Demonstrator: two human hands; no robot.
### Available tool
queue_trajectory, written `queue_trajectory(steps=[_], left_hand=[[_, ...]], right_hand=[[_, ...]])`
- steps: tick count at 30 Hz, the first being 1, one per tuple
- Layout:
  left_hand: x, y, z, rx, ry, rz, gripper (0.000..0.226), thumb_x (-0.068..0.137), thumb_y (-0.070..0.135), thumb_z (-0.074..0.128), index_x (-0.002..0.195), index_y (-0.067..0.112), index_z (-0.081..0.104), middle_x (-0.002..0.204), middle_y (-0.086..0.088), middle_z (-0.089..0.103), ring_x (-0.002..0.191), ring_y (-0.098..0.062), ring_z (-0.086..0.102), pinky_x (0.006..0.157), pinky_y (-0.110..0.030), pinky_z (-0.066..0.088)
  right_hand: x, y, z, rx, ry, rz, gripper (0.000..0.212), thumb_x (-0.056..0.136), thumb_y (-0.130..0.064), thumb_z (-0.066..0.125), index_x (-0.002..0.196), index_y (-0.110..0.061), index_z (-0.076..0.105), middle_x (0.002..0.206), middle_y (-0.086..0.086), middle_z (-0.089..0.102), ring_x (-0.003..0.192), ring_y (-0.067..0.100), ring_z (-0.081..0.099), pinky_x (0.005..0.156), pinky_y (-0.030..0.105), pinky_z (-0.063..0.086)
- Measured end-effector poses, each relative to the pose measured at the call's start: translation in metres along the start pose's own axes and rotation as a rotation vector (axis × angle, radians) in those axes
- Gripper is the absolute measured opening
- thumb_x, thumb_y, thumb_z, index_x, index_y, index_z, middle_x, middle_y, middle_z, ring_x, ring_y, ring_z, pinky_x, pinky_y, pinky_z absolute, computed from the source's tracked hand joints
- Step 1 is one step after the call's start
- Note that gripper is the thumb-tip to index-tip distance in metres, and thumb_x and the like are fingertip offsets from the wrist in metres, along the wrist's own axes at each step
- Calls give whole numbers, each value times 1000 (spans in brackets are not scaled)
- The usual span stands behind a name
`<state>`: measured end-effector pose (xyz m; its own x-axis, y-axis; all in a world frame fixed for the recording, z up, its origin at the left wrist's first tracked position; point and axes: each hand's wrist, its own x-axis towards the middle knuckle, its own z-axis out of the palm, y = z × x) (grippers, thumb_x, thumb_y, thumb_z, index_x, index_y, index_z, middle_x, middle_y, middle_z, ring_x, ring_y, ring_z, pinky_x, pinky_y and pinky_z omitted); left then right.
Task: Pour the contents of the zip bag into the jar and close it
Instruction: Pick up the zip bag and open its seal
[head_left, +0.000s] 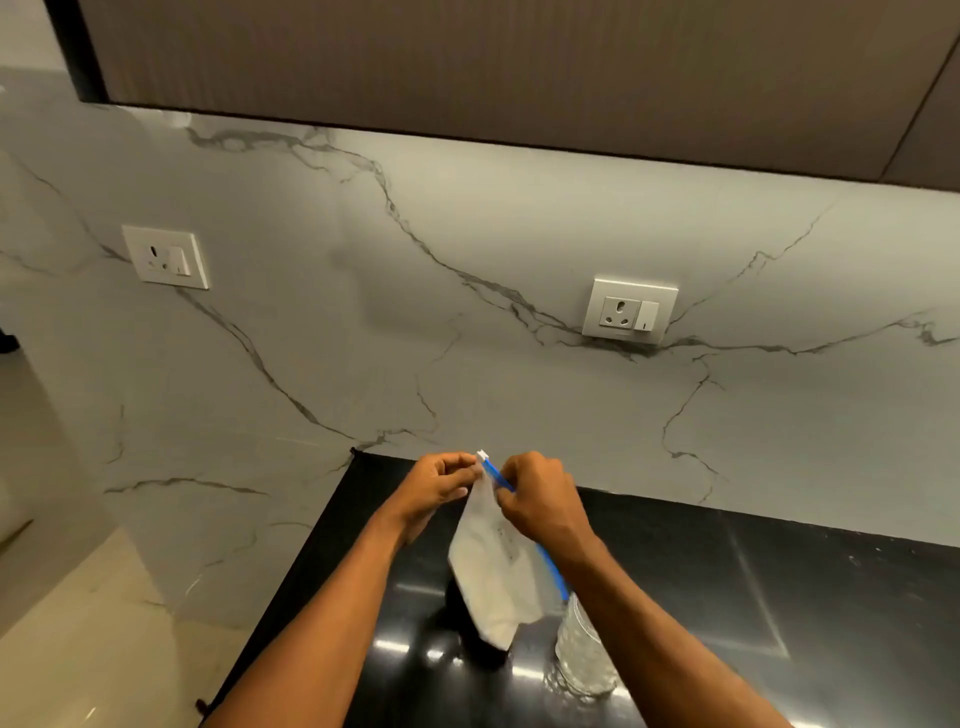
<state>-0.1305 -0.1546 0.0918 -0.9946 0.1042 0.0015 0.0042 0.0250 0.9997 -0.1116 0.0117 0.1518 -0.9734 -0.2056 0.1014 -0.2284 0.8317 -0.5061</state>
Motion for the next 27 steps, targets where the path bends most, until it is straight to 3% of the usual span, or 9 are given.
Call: queue_trajectory(steps=[3, 6, 9, 11, 14, 17, 20, 27], left_hand=[[-5, 32, -4, -104, -16, 88, 29, 86, 26, 68, 103, 3, 74, 100, -12, 75, 99, -25, 70, 91, -35, 57], [-13, 65, 0, -114, 22, 205, 24, 82, 27, 69, 94, 6, 75, 90, -8, 75, 87, -21, 71, 81, -32, 60], [-20, 94, 8, -115, 60, 304, 23, 83, 27, 68, 92, 7, 76, 88, -10, 75, 84, -25, 72, 79, -35, 61], [-24, 113, 15, -86, 45, 361, 27, 83, 28, 69, 95, 5, 76, 93, -16, 75, 88, -34, 72, 79, -41, 62], [-29, 134, 25, -39, 33, 436, 26, 80, 33, 72, 92, 11, 78, 94, -19, 75, 88, -40, 72, 79, -47, 62], [-33, 146, 32, -12, 50, 462, 15, 80, 34, 72, 85, 22, 80, 90, -17, 76, 86, -40, 72, 80, -49, 61], [-35, 148, 38, -11, 51, 470, 12, 78, 34, 72, 82, 26, 80, 87, -13, 76, 83, -36, 73, 76, -44, 62], [-33, 140, 61, -102, 148, 429, 24, 83, 28, 72, 91, 6, 77, 87, -14, 76, 80, -34, 73, 71, -41, 63]], right_hand=[[2, -6, -33, 37, -16, -69, 17, 90, -18, 66, 103, -10, 73, 93, 6, 72, 72, 11, 59, 53, 9, 36], [4, -14, -64, 69, -35, -140, 21, 89, -18, 68, 108, -11, 73, 90, 2, 70, 70, 7, 58, 54, 8, 38], [3, -22, -91, 133, -16, -213, 18, 88, -26, 71, 103, -15, 72, 77, -7, 67, 62, 4, 61, 53, 12, 48], [5, -26, -105, 206, 38, -271, 19, 86, -32, 71, 98, -18, 71, 78, -5, 71, 67, 7, 68, 63, 22, 59], [9, -33, -120, 218, 168, -318, 16, 86, -37, 70, 92, -22, 75, 77, -7, 73, 68, 3, 67, 62, 20, 56], [6, -37, -129, 256, 244, -318, 12, 86, -34, 71, 83, -24, 76, 69, -12, 70, 60, -5, 61, 54, 9, 44], [2, -36, -132, 269, 266, -328, 10, 86, -30, 72, 82, -21, 76, 68, -11, 69, 57, -5, 59, 52, 8, 42], [-7, -27, -135, 179, 318, -333, 17, 91, -26, 67, 93, -10, 73, 77, -4, 65, 61, -5, 53, 54, 1, 40]])
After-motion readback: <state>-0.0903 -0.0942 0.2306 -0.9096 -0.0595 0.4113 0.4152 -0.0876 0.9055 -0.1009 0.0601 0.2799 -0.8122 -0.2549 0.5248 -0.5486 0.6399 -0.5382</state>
